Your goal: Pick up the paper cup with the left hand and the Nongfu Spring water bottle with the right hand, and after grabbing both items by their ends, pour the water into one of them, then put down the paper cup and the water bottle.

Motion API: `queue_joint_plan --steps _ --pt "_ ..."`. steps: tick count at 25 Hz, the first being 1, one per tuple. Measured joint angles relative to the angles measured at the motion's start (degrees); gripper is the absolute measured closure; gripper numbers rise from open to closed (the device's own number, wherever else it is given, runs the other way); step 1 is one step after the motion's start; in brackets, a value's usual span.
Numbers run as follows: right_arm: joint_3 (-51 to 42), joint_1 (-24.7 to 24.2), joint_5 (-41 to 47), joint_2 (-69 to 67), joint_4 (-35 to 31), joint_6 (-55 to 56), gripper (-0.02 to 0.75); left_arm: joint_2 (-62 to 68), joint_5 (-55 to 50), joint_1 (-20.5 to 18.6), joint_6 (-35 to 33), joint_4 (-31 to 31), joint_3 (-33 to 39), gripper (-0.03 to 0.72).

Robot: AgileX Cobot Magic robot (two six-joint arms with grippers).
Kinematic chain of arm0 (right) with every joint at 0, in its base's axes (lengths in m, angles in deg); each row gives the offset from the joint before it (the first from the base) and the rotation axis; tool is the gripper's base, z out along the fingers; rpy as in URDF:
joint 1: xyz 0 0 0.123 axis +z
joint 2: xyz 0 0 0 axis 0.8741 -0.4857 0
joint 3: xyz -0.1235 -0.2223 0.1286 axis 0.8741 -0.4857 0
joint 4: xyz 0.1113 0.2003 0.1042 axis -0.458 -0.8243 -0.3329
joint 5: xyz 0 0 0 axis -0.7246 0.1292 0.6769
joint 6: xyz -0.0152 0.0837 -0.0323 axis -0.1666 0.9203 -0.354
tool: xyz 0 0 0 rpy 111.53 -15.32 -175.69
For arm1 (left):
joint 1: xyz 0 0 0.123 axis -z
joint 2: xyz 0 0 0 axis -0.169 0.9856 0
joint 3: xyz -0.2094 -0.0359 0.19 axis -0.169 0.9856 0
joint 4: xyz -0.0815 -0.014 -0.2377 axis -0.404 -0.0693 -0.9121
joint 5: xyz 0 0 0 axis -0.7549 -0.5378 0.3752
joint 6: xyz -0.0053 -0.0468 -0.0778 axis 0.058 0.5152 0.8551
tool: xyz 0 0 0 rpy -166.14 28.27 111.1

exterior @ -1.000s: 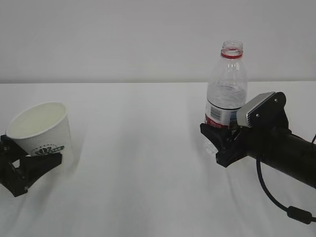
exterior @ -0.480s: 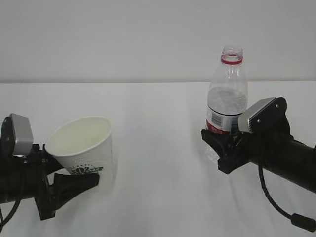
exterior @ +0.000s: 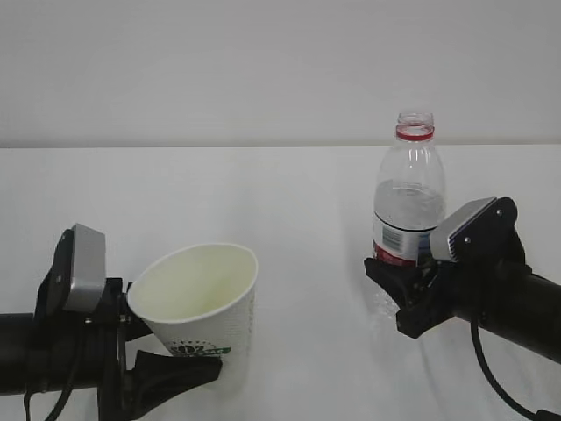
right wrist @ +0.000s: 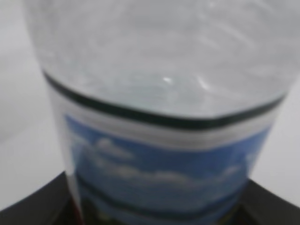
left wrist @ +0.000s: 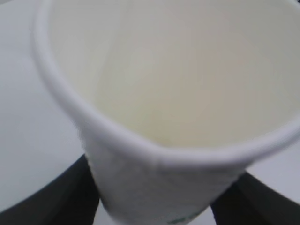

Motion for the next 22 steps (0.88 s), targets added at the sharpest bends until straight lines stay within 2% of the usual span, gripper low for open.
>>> queue_joint_plan --steps 7,14,22 --pt "-0.14 0.00 0.00 0.12 0.00 0.00 0.288 0.00 0.00 6.27 0.22 -0.52 0.00 0.200" --pt "-0.14 0.00 0.00 0.12 0.00 0.00 0.288 0.00 0.00 12.25 -0.85 -5.57 0.00 0.200" --pt "-0.14 0.00 0.00 0.12 0.00 0.00 0.288 0.00 0.00 13.38 -4.32 -9.65 0.00 0.200"
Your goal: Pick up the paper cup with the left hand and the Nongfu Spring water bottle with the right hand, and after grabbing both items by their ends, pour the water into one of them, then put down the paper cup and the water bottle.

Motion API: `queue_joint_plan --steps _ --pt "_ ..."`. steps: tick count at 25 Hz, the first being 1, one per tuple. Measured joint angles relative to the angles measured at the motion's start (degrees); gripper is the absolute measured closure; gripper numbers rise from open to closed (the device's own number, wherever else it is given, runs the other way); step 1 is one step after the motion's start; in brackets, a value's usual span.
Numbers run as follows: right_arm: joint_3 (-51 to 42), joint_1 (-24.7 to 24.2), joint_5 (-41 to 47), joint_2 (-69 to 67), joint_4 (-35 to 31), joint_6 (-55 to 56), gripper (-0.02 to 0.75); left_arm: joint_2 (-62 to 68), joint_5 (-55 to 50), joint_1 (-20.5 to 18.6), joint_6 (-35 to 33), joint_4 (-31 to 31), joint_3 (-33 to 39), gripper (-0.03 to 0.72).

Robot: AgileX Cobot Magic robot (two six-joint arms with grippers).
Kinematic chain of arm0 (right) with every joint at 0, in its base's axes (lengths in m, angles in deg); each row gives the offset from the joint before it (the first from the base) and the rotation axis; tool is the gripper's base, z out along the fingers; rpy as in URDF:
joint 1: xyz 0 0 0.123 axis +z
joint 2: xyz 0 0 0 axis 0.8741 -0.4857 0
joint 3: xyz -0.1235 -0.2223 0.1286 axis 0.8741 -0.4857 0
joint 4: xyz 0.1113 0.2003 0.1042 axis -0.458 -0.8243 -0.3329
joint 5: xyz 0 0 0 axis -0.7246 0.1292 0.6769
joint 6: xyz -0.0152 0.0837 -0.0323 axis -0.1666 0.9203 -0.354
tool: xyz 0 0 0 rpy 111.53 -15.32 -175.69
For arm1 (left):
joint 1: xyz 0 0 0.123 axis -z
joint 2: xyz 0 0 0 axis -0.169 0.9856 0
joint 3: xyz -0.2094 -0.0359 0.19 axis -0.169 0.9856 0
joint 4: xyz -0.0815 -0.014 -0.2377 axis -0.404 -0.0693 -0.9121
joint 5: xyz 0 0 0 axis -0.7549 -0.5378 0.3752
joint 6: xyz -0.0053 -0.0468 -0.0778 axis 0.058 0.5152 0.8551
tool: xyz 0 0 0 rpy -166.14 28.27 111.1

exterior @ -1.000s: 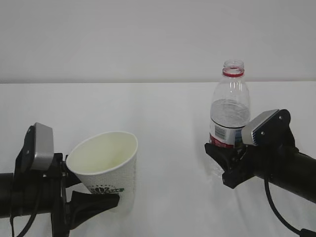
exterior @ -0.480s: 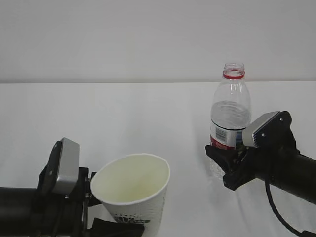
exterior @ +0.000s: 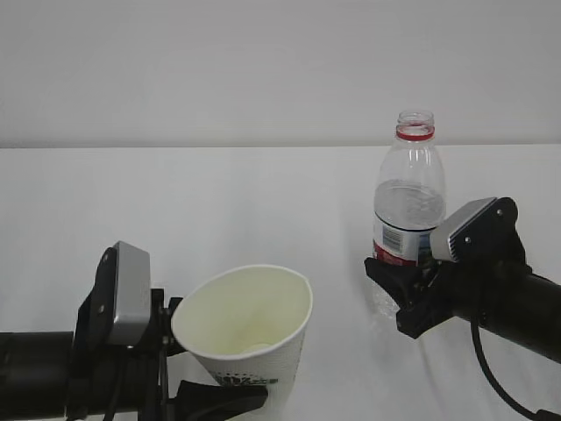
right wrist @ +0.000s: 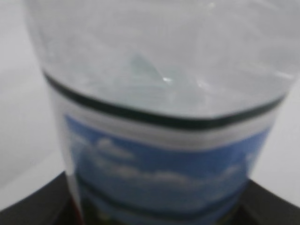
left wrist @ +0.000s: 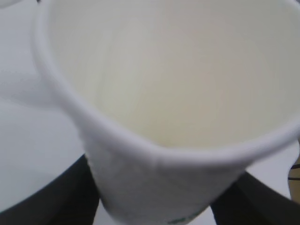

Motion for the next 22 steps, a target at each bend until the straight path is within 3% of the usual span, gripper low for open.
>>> queue_joint_plan --steps 12,22 --pt "0.00 0.00 0.00 0.12 0.00 0.00 0.288 -0.48 -3.83 0.00 3.26 2.82 -9.07 0.200" --pt "0.00 0.00 0.00 0.12 0.15 -2.16 0.288 -0.48 -8.11 0.00 7.19 8.62 -9.74 0.200"
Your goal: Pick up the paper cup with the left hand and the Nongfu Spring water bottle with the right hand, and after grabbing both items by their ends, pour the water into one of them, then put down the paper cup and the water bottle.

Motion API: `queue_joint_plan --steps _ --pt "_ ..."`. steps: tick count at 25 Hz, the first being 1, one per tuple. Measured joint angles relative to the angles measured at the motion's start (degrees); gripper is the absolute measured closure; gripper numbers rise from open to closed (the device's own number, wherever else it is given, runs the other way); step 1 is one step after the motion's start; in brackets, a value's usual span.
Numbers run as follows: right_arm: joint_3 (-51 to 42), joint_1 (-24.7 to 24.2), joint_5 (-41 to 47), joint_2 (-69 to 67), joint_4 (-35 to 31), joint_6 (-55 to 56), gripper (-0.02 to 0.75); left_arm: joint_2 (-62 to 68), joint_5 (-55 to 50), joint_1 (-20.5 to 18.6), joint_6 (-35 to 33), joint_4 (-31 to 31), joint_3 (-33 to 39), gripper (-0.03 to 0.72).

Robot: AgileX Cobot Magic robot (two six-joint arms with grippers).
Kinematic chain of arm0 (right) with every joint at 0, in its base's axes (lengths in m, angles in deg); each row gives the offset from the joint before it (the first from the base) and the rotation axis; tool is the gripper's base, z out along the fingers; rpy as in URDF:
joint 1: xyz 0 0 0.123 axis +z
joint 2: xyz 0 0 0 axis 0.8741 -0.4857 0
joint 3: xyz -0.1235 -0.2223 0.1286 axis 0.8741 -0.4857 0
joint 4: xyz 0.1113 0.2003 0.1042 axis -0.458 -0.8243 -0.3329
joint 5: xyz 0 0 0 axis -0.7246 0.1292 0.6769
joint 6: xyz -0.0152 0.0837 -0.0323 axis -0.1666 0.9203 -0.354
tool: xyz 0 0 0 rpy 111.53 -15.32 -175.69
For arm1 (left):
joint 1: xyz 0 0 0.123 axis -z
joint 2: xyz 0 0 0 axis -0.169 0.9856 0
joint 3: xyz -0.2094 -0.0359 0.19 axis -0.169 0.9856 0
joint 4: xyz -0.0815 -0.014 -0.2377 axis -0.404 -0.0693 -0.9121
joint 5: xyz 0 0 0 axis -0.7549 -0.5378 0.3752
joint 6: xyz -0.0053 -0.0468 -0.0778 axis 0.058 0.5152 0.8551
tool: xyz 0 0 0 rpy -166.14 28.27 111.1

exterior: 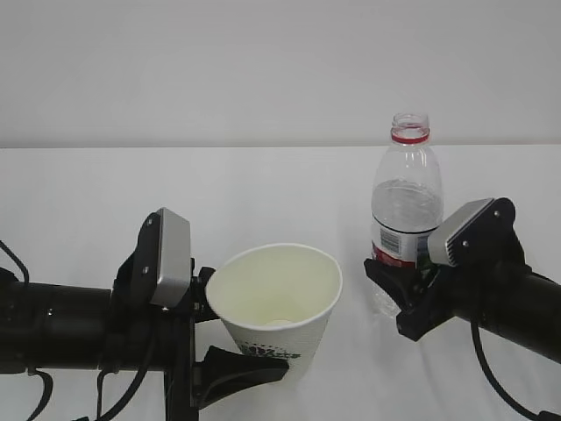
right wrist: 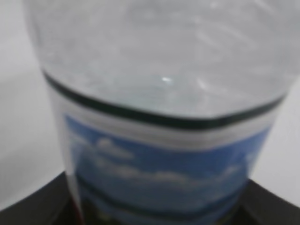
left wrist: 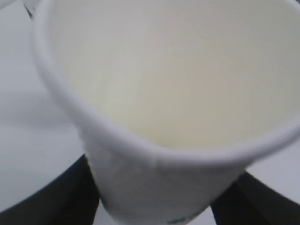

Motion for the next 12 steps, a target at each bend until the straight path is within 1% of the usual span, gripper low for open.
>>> queue_joint_plan --steps 5,12 --pt "1.58 0.00 0.62 0.66 2.78 -0.38 0.288 0.00 1.03 0.00 0.22 0.00 0.00 0.200" --pt "4.77 0.00 0.63 6.26 5.40 -0.38 0.288 0.00 3.18 0.00 0.63 -0.10 0.00 0.202"
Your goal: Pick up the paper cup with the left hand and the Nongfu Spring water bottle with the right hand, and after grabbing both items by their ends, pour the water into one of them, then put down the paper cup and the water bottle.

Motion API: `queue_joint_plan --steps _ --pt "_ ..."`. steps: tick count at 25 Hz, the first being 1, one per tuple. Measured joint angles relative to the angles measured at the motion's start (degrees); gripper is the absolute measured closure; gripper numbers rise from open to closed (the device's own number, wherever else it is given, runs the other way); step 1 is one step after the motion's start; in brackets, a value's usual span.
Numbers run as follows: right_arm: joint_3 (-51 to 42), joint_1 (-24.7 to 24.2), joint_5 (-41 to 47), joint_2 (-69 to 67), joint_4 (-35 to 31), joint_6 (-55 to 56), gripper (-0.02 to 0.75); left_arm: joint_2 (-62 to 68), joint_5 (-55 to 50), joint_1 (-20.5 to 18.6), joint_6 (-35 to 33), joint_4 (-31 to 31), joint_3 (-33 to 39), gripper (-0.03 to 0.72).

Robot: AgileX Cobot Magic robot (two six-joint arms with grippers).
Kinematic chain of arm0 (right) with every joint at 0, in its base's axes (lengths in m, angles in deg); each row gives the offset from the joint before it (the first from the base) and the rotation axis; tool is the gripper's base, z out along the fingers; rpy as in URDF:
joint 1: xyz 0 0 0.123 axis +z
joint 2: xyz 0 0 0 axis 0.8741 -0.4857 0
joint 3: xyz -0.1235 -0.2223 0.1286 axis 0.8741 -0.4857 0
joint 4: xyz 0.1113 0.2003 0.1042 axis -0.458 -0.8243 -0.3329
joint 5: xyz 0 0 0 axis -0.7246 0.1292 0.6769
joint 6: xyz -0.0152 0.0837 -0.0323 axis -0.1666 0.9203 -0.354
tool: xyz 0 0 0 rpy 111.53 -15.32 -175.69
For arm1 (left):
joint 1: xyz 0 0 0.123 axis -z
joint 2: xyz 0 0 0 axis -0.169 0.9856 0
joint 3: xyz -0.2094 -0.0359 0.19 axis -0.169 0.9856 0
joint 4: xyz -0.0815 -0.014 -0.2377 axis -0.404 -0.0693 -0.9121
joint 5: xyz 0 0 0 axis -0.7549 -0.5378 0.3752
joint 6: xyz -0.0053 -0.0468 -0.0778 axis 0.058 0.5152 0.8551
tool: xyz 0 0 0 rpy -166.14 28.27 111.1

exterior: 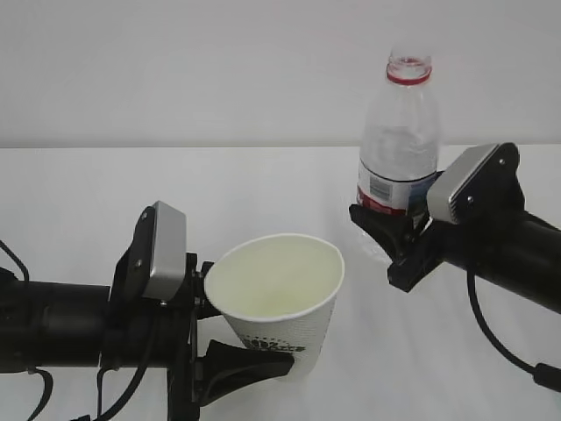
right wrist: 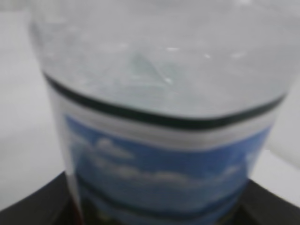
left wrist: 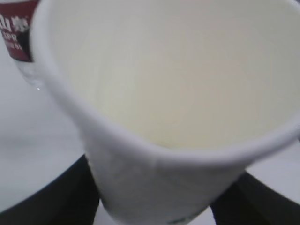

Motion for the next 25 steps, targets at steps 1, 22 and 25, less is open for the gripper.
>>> queue_joint_plan --steps 1,22,25 --pt "0.37 0.00 0.00 0.93 0.31 0.00 0.288 0.00 0.28 0.00 0.00 0.00 0.00 0.202" --pt "9.80 0.00 5.54 3.50 14.78 -5.41 0.288 0.00 2.08 1.22 0.05 2.09 0.00 0.202" --pt "10.60 0.00 5.64 3.50 15.23 -8.14 0.288 0.00 2.08 1.22 0.05 2.09 0.00 0.202"
